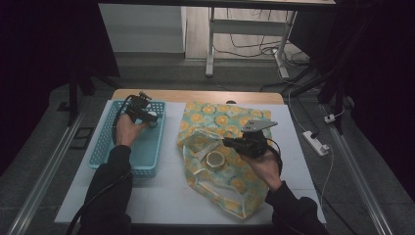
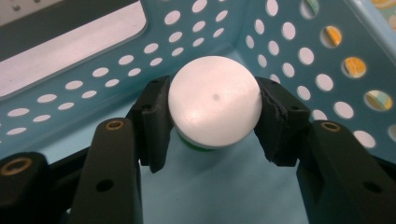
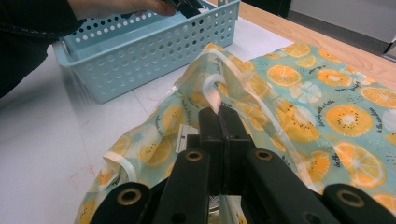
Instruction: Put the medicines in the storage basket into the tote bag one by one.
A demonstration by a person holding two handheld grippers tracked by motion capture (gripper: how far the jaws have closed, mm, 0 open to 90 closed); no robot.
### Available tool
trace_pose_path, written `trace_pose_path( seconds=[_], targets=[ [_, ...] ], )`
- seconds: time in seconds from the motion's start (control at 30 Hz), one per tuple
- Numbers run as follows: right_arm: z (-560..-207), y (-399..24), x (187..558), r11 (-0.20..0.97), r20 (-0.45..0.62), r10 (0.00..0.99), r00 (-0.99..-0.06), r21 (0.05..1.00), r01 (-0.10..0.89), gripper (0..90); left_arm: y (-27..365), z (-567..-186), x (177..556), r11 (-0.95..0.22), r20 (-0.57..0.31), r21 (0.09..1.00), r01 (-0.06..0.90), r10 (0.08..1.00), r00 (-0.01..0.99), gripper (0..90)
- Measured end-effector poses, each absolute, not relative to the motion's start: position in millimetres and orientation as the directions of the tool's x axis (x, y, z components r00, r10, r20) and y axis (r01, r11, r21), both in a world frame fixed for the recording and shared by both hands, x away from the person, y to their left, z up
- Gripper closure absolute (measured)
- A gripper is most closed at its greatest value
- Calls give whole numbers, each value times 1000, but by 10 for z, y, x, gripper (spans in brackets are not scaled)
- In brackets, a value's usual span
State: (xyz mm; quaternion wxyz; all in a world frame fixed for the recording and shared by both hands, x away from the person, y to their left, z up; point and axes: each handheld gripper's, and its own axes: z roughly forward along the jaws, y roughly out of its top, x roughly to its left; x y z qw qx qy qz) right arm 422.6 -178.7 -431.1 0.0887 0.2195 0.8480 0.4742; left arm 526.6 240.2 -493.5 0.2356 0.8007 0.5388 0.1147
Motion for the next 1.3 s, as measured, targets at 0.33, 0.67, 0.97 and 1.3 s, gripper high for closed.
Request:
trace_pose_path(
  seconds=[0.33,0.67,0.97,1.3],
  targets=[
    [-4306,-1792,4225,451,58,459,-887,845,288,893,2398,-4823,5184,-291,-65,533,795,922,381,506],
    [-4305,-1785,4221,452,57,458,-887,844,287,894,2416,-4612,5005,-289,-62,590,754,914,400,507],
    [-4304,-1783,4220,448,56,458,-887,847,285,894,2381,-4385,4812,-298,-66,650,699,894,443,507],
    [-4300,-1780,4215,448,54,461,-886,848,284,894,2297,-4210,4509,-313,-91,700,642,853,515,508]
  ],
)
